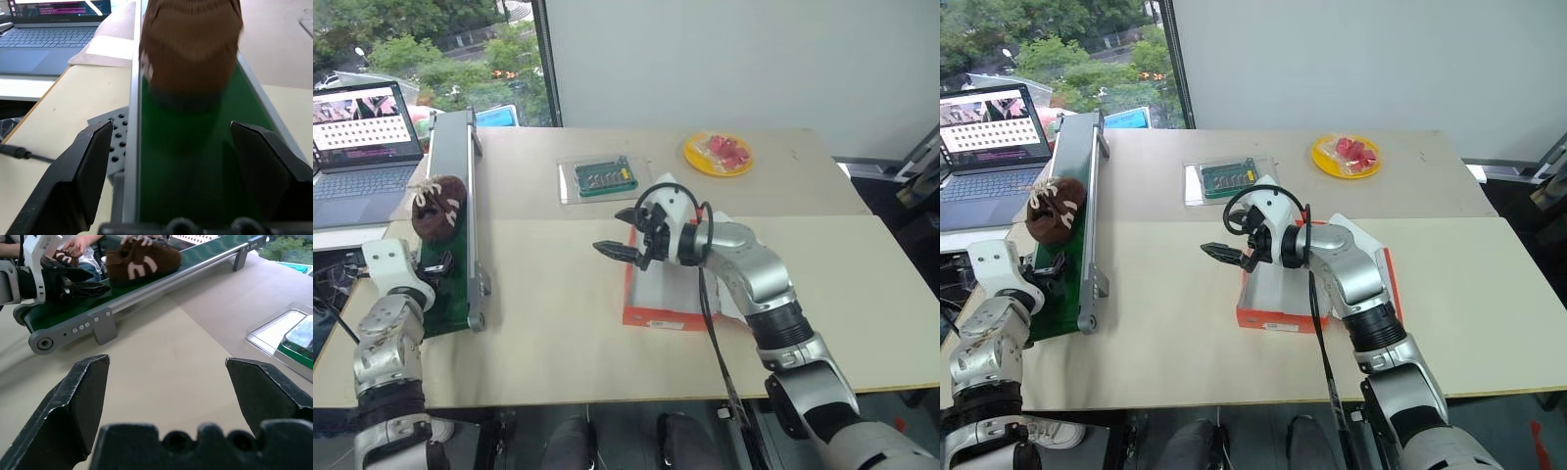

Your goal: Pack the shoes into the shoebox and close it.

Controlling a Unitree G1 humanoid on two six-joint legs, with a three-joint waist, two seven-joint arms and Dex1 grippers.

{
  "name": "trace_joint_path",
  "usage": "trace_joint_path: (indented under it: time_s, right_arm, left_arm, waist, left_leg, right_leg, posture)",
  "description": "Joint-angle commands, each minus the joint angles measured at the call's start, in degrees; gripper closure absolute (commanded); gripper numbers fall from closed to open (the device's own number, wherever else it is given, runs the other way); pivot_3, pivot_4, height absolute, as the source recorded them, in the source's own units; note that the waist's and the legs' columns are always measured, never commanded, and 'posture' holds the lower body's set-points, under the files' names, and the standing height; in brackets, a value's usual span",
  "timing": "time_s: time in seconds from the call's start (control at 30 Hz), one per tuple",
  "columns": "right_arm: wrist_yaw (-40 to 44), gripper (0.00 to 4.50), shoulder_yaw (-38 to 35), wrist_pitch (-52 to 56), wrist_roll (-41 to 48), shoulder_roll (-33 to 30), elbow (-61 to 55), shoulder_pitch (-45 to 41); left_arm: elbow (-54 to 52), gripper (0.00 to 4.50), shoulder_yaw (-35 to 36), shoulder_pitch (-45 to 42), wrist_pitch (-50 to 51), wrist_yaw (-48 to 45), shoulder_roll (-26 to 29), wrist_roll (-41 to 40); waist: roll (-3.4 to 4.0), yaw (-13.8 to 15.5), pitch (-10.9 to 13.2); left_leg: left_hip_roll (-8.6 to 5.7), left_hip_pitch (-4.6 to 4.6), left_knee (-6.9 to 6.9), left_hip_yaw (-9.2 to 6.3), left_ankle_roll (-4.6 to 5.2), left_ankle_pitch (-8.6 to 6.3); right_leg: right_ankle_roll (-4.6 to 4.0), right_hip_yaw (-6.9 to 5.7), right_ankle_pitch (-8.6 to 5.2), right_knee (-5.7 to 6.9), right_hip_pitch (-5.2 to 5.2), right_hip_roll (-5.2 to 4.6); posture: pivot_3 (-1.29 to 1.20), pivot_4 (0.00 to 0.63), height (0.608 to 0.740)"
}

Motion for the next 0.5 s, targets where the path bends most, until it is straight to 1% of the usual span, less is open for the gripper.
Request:
trace_joint_path:
  time_s: [0.03, 0.23, 0.3, 0.33, 0.37, 0.4, 0.5]
  right_arm:
    - [-0.65, 0.04, -0.95, 0.03, -0.42, -0.38, -1.5, -0.88]
    - [-0.81, 0.04, -1.02, -0.09, -1.22, -0.48, -1.0, -1.63]
    - [-0.8, 0.0, -0.83, 0.01, -1.48, -0.64, -1.22, -1.62]
    - [-0.82, 0.0, -0.82, 0.1, -1.53, -0.61, -1.32, -1.64]
    - [-0.83, 0.0, -0.82, 0.17, -1.57, -0.57, -1.38, -1.66]
    - [-0.86, 0.0, -0.84, 0.25, -1.6, -0.53, -1.46, -1.71]
    - [-0.97, 0.0, -0.88, 0.59, -1.52, -0.55, -1.8, -1.84]
  left_arm:
    - [1.63, 0.42, -1.38, -1.78, -2.8, -0.93, 1.3, 1.01]
    - [3.87, 0.42, -0.68, -3.56, -0.86, -2.15, 0.5, -1.66]
    - [3.51, 0.95, -0.19, -3.86, -0.15, -3.5, -0.05, -3.69]
    - [3.28, 1.13, 0.1, -4.03, -0.02, -3.5, -0.25, -4.37]
    - [3.14, 1.55, 0.26, -4.13, 0.04, -3.42, -0.35, -4.82]
    - [2.93, 1.76, 0.45, -4.37, -0.09, -2.9, -0.33, -5.0]
    - [2.17, 1.83, 0.89, -5.1, -0.02, -1.68, -0.08, -5.53]
  waist:
    - [0.0, 0.01, 0.0]
    - [0.0, 0.02, 0.0]
    - [0.0, 0.09, 0.0]
    - [0.0, 0.21, 0.0]
    - [0.0, 0.29, 0.0]
    - [0.0, 0.34, 0.0]
    - [0.0, 0.35, 0.0]
  left_leg:
    - [0.0, -0.01, 0.0, 0.0, 0.0, 0.0]
    - [0.0, 0.0, 0.0, 0.0, 0.0, 0.0]
    - [0.0, 0.01, 0.0, -0.01, 0.0, 0.01]
    - [0.0, 0.01, 0.0, -0.02, -0.01, 0.01]
    - [0.0, 0.01, 0.0, -0.03, -0.01, 0.01]
    - [0.0, 0.01, 0.01, -0.04, -0.02, 0.02]
    - [0.0, 0.01, 0.03, -0.07, -0.02, 0.03]
  right_leg:
    - [0.0, 0.0, 0.0, 0.01, 0.0, 0.0]
    - [0.0, -0.01, 0.0, 0.0, -0.01, 0.0]
    - [0.0, -0.01, 0.0, 0.0, -0.01, 0.01]
    - [0.0, -0.02, 0.0, 0.01, -0.01, 0.01]
    - [0.0, -0.03, 0.0, 0.0, -0.01, 0.01]
    - [0.0, -0.04, 0.0, 0.0, 0.0, 0.0]
    - [0.0, -0.06, 0.0, -0.01, 0.03, -0.01]
  posture:
    - [0.0, 0.15, 0.74]
    - [0.0, 0.15, 0.74]
    - [0.0, 0.15, 0.74]
    - [0.0, 0.15, 0.74]
    - [0.0, 0.15, 0.74]
    - [0.0, 0.15, 0.74]
    - [0.0, 0.15, 0.74]
